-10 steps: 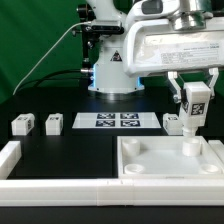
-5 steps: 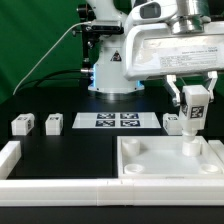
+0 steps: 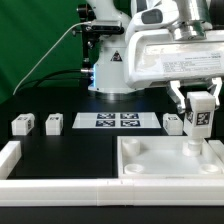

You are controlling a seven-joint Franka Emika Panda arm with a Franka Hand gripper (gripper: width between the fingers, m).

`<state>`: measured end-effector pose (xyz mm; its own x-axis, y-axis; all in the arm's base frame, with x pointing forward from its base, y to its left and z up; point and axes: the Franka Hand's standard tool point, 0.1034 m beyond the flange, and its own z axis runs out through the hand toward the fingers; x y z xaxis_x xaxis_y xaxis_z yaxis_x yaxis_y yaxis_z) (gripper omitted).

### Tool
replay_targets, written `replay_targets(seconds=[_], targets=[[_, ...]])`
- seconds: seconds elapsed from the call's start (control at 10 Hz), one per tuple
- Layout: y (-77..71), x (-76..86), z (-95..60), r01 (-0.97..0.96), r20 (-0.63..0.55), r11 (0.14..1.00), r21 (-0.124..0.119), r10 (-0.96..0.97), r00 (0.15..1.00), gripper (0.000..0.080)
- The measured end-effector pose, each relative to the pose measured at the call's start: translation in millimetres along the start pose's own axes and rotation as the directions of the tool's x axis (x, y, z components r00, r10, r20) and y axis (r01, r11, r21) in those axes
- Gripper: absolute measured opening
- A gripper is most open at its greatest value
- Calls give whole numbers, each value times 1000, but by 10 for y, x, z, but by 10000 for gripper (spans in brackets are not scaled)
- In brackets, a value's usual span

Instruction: Assemble one leg

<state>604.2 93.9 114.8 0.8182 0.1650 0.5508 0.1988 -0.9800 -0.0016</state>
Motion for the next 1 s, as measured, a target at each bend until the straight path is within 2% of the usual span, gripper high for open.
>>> replay_targets(seconds=[0.2,0.4,0.7,1.0], targets=[[-34,16,14,2,-4,1000,3,-2,1000,293],[-77,99,58,-2,-14,1000,6,2,1000,293],[-68,165,165,0,-21,1000,7,0,1000,293],[-85,116,244,1,-11,1000,10,0,1000,293]])
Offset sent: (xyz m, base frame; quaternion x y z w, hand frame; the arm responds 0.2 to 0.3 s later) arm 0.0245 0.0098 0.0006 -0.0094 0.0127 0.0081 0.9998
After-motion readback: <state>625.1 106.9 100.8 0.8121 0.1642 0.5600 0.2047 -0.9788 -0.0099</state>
